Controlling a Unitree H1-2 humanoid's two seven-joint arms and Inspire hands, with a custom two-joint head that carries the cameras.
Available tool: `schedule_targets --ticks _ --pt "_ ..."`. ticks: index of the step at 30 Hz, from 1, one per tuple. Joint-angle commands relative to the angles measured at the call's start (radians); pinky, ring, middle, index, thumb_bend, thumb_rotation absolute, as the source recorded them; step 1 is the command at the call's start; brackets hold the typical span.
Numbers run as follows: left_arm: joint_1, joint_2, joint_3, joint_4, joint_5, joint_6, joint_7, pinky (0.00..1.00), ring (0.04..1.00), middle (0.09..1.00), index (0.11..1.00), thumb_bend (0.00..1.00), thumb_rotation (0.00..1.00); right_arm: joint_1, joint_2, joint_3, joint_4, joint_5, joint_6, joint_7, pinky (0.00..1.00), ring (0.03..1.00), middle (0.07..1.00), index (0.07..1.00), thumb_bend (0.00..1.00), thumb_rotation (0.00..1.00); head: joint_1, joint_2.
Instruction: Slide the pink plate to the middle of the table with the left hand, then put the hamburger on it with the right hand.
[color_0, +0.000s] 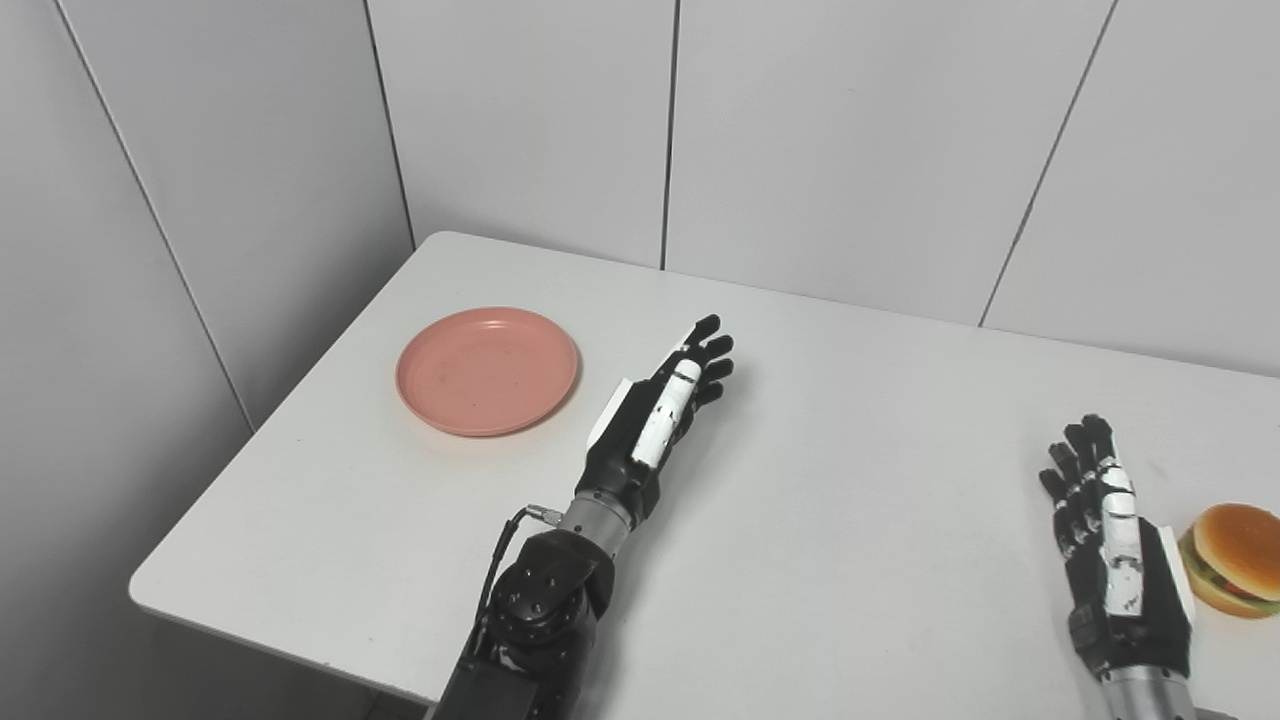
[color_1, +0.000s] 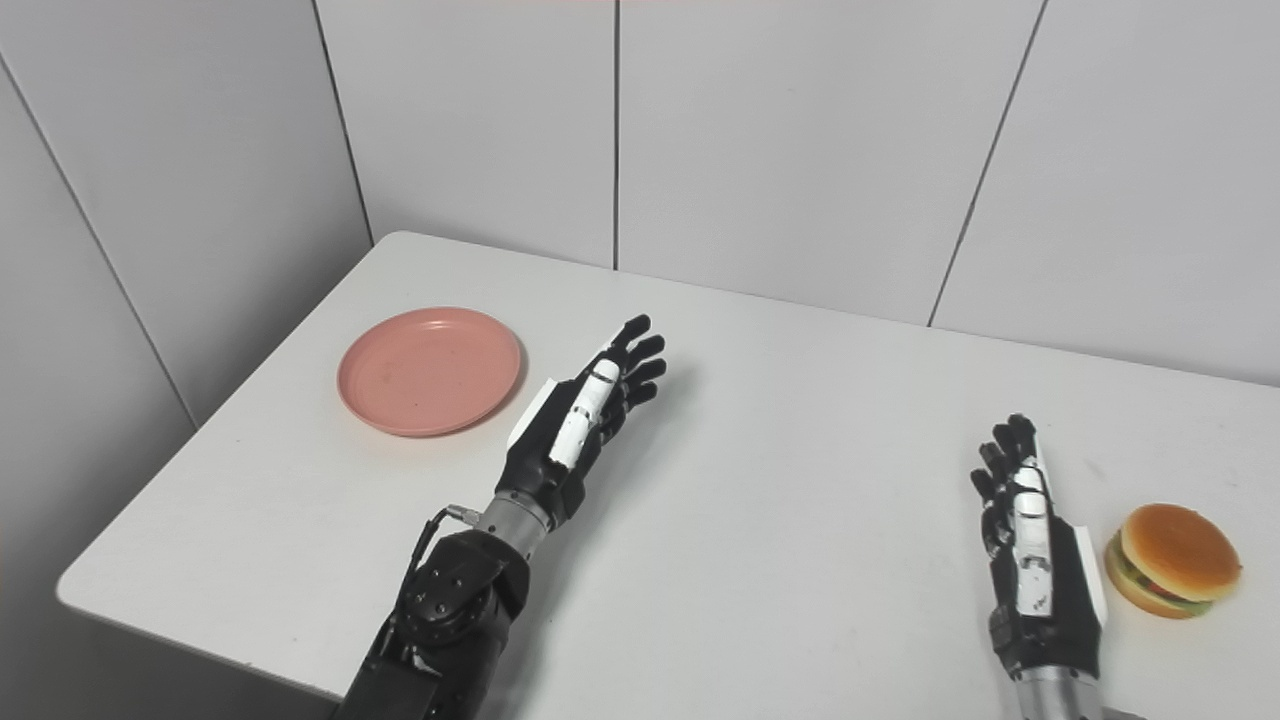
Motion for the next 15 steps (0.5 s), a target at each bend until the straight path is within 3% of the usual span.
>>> schedule_targets --ticks 1,15 --pt "-0.057 0.007 0.01 -0.056 -0.006 0.015 0.004 0.92 0.912 0.927 0.92 0.44 1.0 0.043 0.015 0.002 0.051 0.009 -0.011 0.01 1.0 1.0 0.999 1.0 0.18 1.0 0.001 0.001" --pt "-0.167 0.066 0.115 -0.104 -0.016 0.029 0.04 0.92 0.911 0.926 0.917 0.44 1.0 0.046 0.015 0.002 0.044 0.007 0.005 0.0 1.0 1.0 0.998 1.0 0.19 1.0 0.005 -0.005"
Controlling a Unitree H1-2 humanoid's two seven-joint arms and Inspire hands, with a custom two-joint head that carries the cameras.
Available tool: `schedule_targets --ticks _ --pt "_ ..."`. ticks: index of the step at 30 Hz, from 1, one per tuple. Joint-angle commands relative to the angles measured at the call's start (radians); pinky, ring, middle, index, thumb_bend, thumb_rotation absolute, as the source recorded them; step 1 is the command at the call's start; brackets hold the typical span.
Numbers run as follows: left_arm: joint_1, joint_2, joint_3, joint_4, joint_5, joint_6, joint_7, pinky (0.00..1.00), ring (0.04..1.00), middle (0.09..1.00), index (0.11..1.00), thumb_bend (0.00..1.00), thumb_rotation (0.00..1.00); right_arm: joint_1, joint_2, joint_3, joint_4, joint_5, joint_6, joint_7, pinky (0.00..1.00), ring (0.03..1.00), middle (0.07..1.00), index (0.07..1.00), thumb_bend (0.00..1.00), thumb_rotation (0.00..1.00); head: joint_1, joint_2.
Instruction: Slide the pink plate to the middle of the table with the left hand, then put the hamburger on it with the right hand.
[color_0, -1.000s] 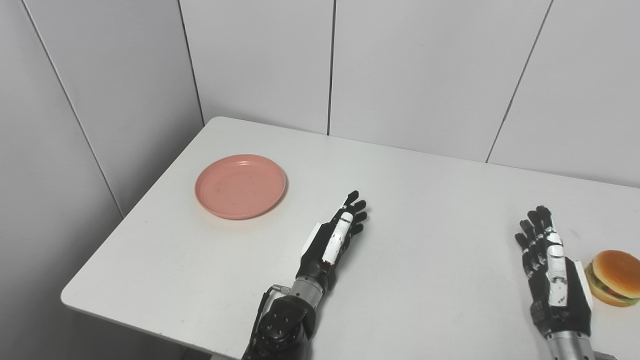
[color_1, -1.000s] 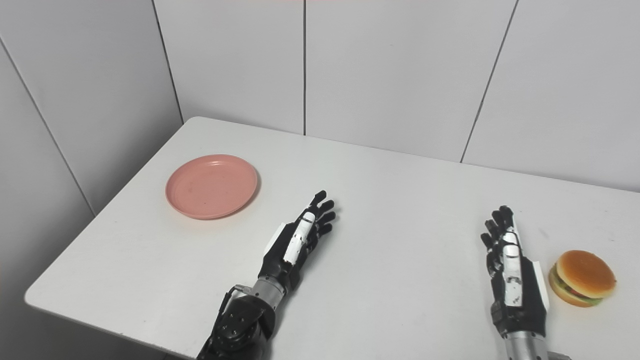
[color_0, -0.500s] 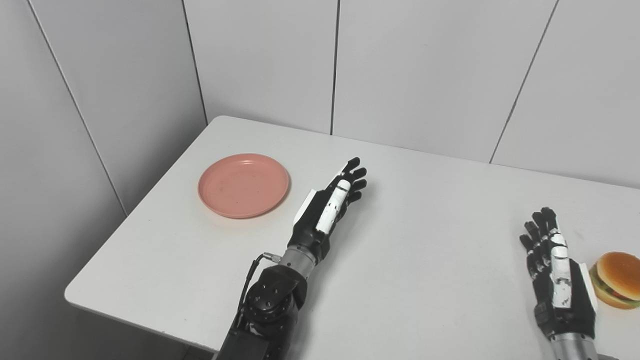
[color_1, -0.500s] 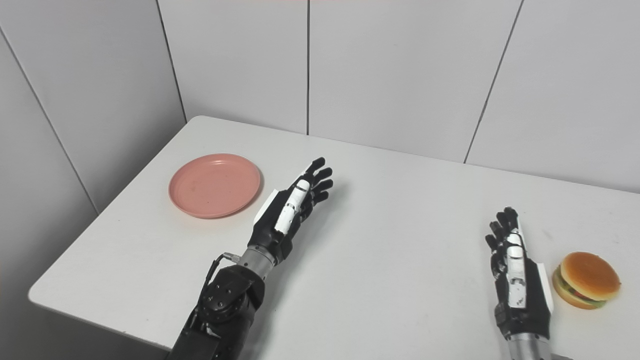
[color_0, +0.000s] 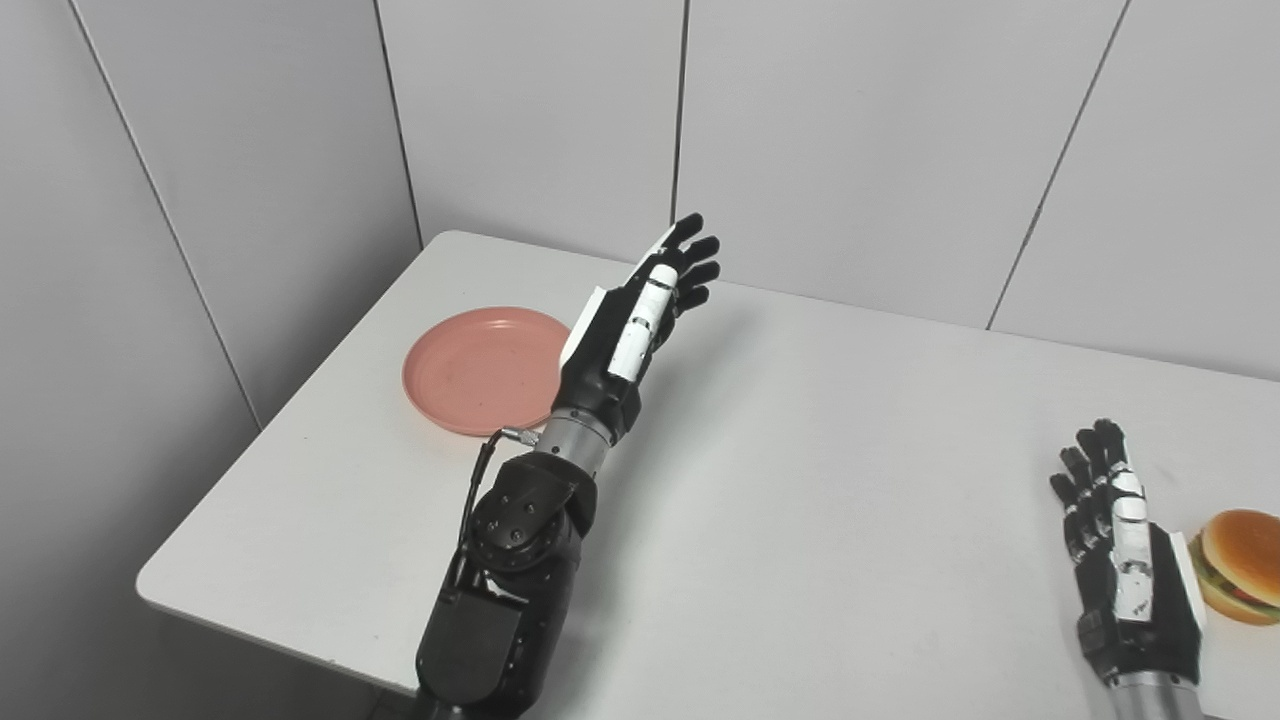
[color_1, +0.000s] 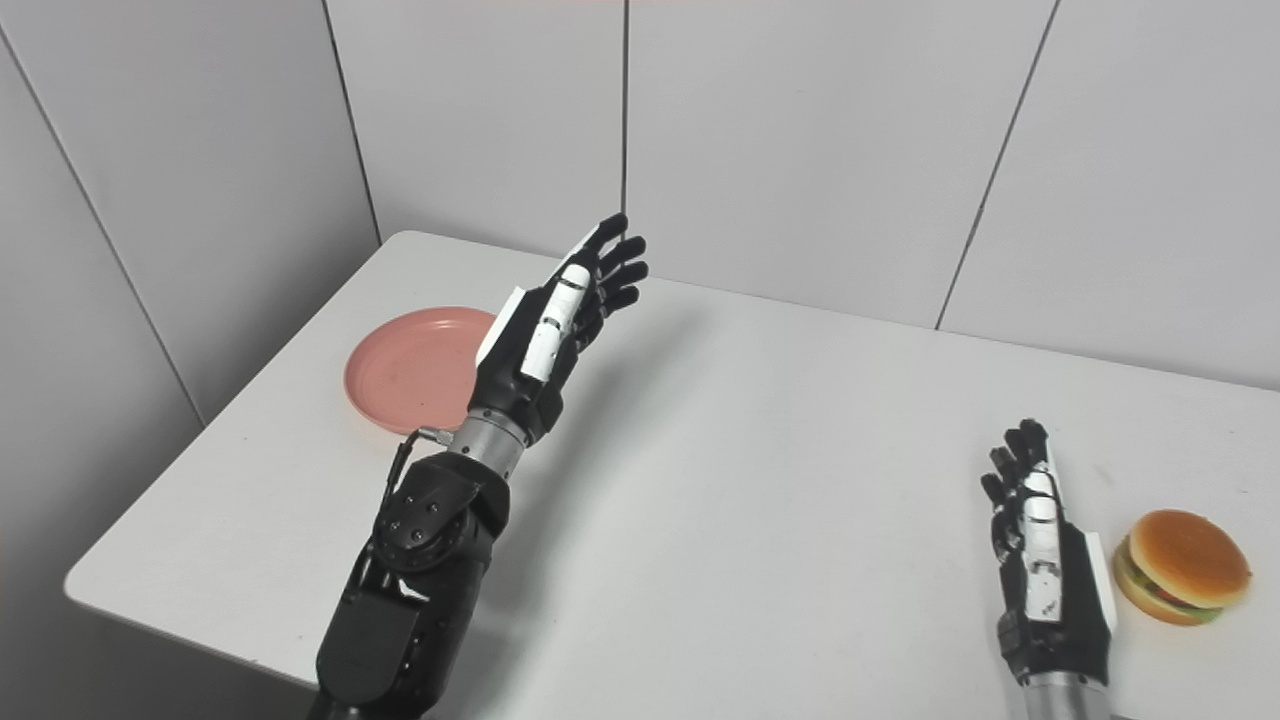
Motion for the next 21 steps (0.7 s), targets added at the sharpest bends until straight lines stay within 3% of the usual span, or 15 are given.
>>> schedule_targets --ticks 1,6,21 --pt "-0.067 0.024 0.026 -0.026 -0.019 -0.007 0.013 0.92 0.912 0.926 0.917 0.44 1.0 0.047 0.014 0.001 0.042 0.006 0.009 0.001 1.0 1.0 0.998 1.0 0.19 1.0 0.0 0.0" --pt "-0.106 0.07 0.083 0.01 -0.024 -0.026 0.036 0.89 0.899 0.912 0.911 0.42 1.0 0.05 0.012 0.002 0.035 0.002 0.012 0.0 1.0 1.0 0.999 1.0 0.18 1.0 0.006 0.001" --pt "-0.178 0.205 0.236 0.166 -0.122 -0.066 0.042 0.92 0.912 0.917 0.906 0.4 1.0 0.048 0.005 0.003 0.048 0.018 -0.003 0.02 1.0 1.0 1.0 1.0 0.19 1.0 0.007 0.002"
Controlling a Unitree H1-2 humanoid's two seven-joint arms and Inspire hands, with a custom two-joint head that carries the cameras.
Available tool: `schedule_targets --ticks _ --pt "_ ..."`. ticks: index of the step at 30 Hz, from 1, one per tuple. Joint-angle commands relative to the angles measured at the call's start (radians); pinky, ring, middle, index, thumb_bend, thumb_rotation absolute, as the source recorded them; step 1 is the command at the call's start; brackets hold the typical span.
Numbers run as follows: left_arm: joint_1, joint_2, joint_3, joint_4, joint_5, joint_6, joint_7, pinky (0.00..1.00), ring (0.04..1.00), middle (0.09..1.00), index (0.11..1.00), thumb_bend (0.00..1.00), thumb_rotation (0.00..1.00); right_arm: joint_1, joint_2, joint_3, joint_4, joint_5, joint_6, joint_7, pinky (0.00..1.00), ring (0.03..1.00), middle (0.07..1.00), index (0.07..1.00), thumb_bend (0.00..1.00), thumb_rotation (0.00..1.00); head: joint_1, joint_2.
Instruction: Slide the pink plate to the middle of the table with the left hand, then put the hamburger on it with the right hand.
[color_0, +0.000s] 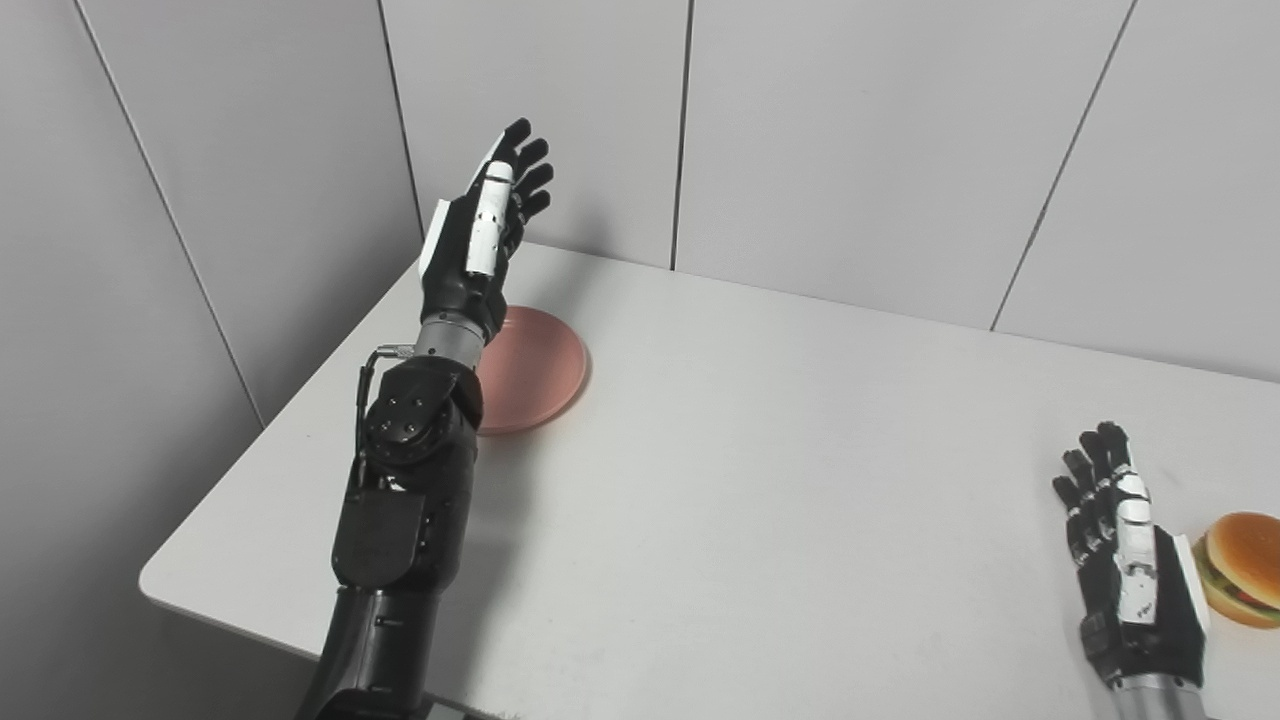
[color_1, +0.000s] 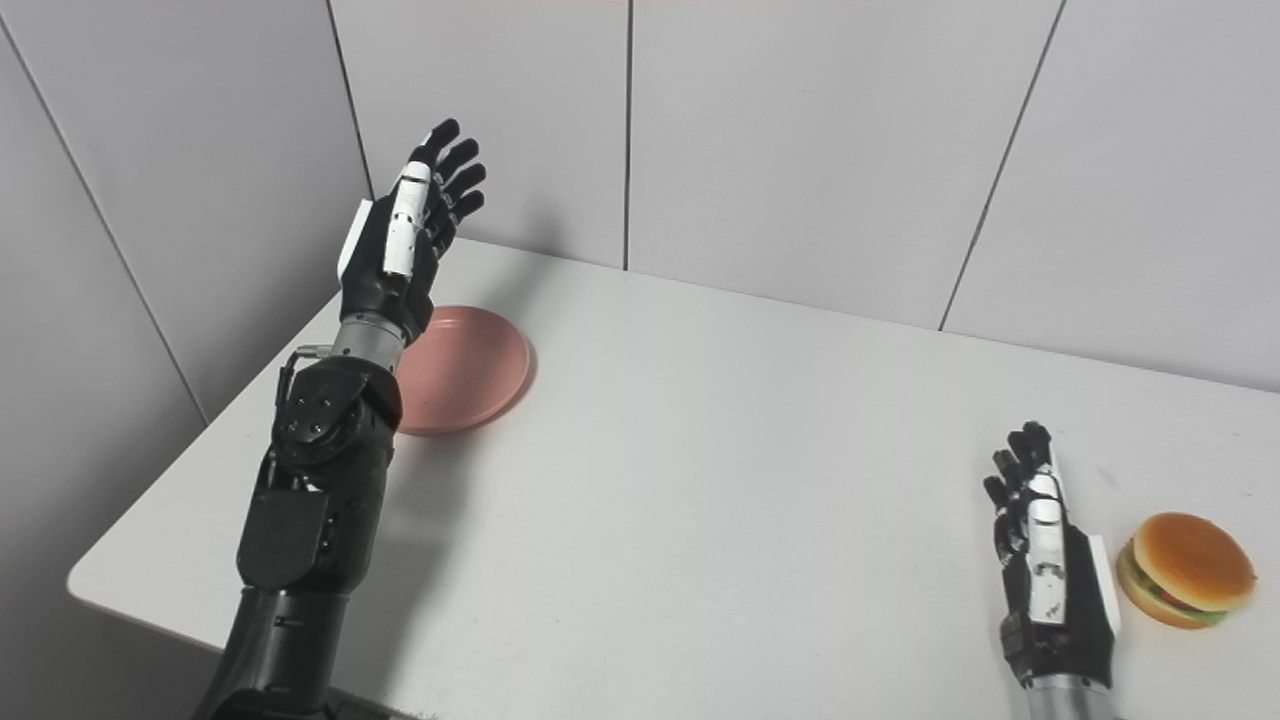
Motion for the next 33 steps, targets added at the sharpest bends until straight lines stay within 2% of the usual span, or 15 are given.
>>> schedule_targets --ticks 1,4,11,15,22,27,33 --pt "-0.055 0.029 0.017 0.004 -0.028 -0.047 -0.004 0.92 0.909 0.913 0.905 0.4 1.0 0.048 0.009 0.002 0.048 0.011 -0.007 0.017 1.0 1.0 1.0 1.0 0.19 1.0 0.001 -0.001" --pt "-0.051 0.048 0.039 0.015 -0.052 -0.03 0.0 0.9 0.887 0.883 0.886 0.4 1.0 0.049 0.01 0.002 0.048 0.018 -0.01 0.021 1.0 1.0 1.0 1.0 0.18 1.0 0.003 -0.002" --pt "-0.048 0.089 0.08 0.033 -0.1 0.004 0.008 0.9 0.888 0.897 0.885 0.37 1.0 0.053 0.01 0.001 0.039 0.022 -0.01 0.019 1.0 1.0 1.0 1.0 0.17 1.0 0.008 0.0" --pt "-0.046 0.121 0.1 0.058 -0.116 0.02 0.009 0.89 0.894 0.897 0.879 0.39 1.0 0.055 0.012 -0.001 0.033 0.029 -0.004 0.018 1.0 1.0 1.0 1.0 0.18 1.0 0.01 -0.001" --pt "-0.049 0.156 0.136 0.133 -0.152 0.01 0.01 0.94 0.922 0.919 0.903 0.35 1.0 0.055 0.011 0.0 0.032 0.032 0.004 0.017 1.0 1.0 1.0 1.0 0.19 1.0 0.008 0.0" --pt "-0.044 0.183 0.139 0.192 -0.148 -0.006 -0.001 0.94 0.928 0.927 0.916 0.34 1.0 0.053 0.014 0.0 0.04 0.031 -0.01 0.016 1.0 1.0 1.0 1.0 0.18 1.0 0.008 -0.004" --pt "-0.043 0.204 0.139 0.256 -0.144 -0.023 -0.002 0.96 0.938 0.936 0.922 0.34 1.0 0.058 0.014 0.003 0.024 0.023 0.012 0.004 1.0 1.0 1.0 1.0 0.18 1.0 0.009 -0.002"
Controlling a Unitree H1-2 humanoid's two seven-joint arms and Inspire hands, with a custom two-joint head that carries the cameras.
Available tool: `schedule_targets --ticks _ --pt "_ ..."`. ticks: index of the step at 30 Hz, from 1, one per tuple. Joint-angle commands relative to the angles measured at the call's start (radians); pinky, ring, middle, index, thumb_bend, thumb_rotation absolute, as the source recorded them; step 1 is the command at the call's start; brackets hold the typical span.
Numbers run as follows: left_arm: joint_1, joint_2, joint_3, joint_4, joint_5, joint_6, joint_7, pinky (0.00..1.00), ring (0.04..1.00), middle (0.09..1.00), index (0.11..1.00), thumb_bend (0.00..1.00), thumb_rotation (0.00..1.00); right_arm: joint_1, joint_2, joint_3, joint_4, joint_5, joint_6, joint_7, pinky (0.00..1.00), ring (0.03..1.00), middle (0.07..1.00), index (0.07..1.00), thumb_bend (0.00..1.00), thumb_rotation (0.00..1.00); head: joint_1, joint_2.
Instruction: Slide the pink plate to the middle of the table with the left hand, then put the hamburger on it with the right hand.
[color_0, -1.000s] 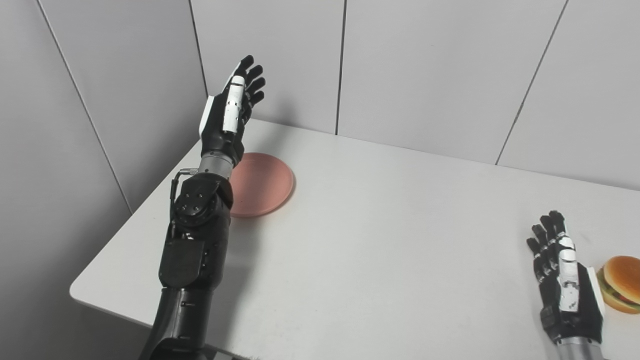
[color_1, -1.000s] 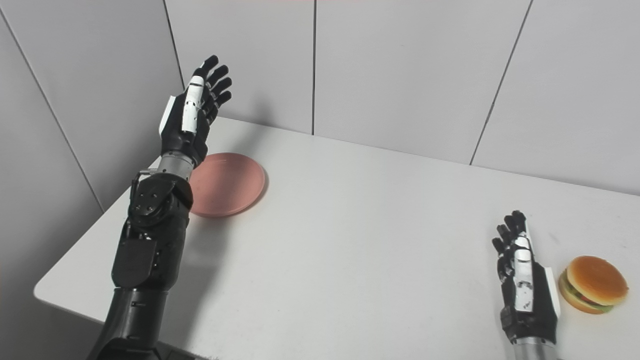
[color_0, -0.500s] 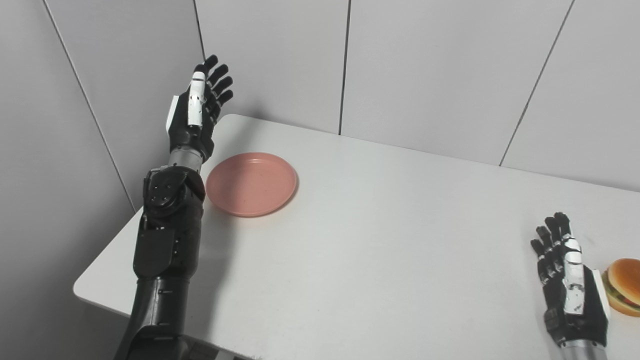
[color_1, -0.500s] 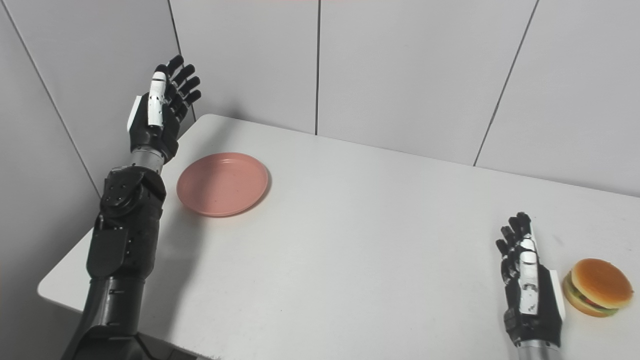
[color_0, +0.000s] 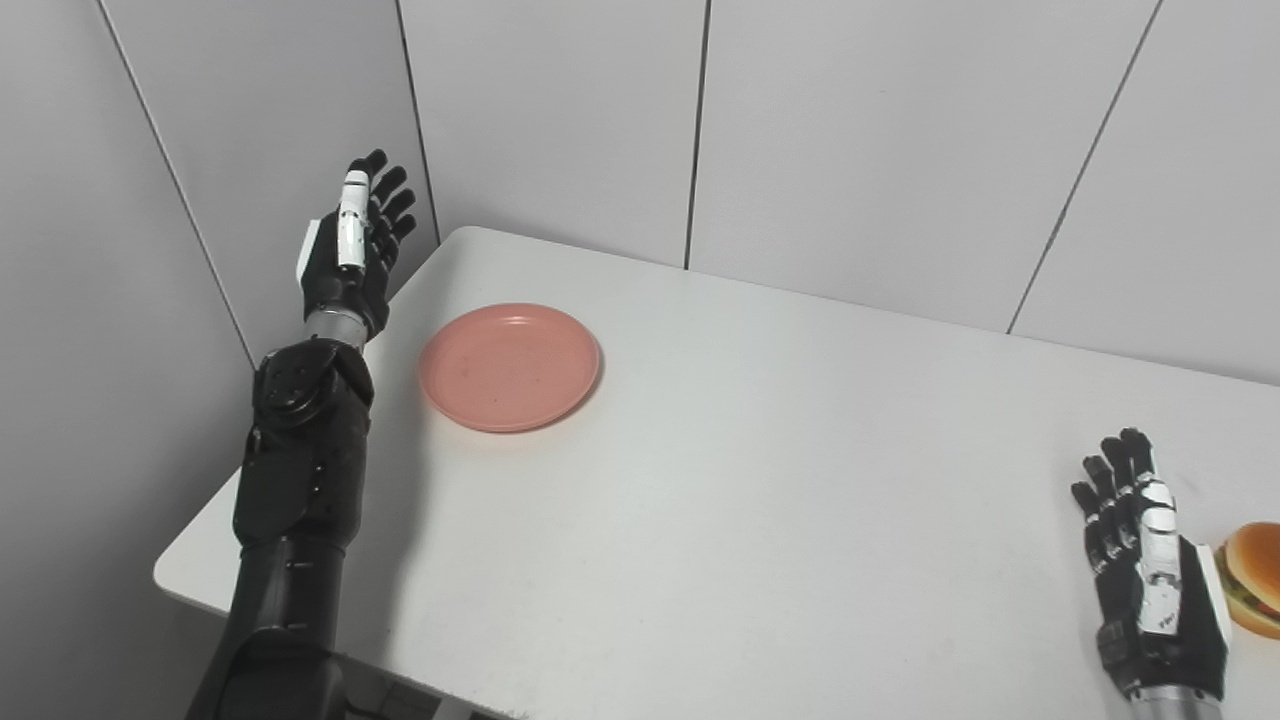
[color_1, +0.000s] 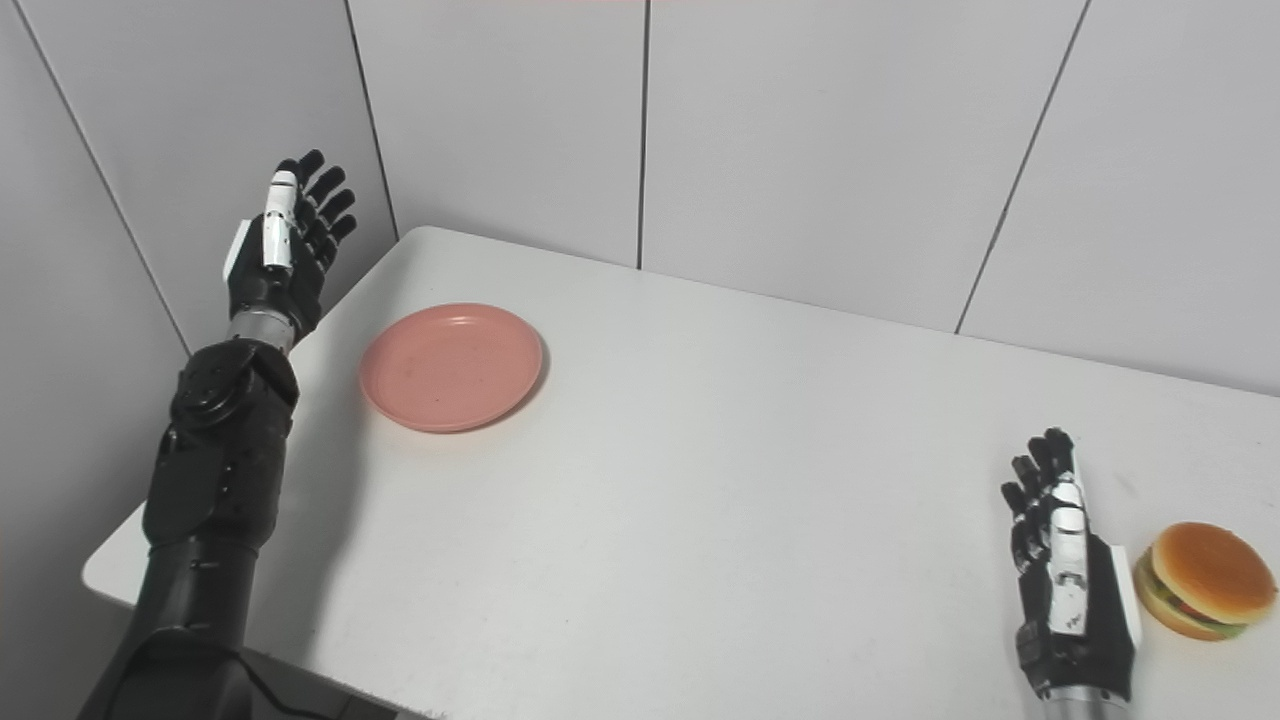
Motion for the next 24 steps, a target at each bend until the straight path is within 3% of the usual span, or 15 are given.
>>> schedule_targets --ticks 1,6,17,24 --pt "-0.041 0.037 0.002 0.005 -0.001 -0.039 -0.01 0.96 0.939 0.936 0.921 0.34 1.0 0.054 0.014 0.003 0.032 0.005 0.011 0.007 1.0 1.0 1.0 1.0 0.18 1.0 0.002 0.003" --pt "-0.039 0.041 0.011 0.045 -0.015 -0.031 -0.012 0.96 0.934 0.933 0.914 0.38 1.0 0.05 0.011 0.002 0.044 0.005 -0.005 0.012 1.0 1.0 1.0 1.0 0.17 1.0 0.002 0.006" --pt "-0.037 0.055 0.012 0.151 -0.028 -0.065 -0.037 1.0 0.963 0.952 0.934 0.35 1.0 0.052 0.006 0.003 0.037 0.006 0.001 0.014 1.0 1.0 1.0 1.0 0.2 1.0 0.004 0.01" --pt "-0.035 0.062 0.011 0.22 -0.026 -0.084 -0.048 0.96 0.95 0.948 0.939 0.34 1.0 0.054 0.006 0.005 0.033 0.004 -0.002 0.013 1.0 1.0 1.0 1.0 0.2 1.0 0.002 0.012"
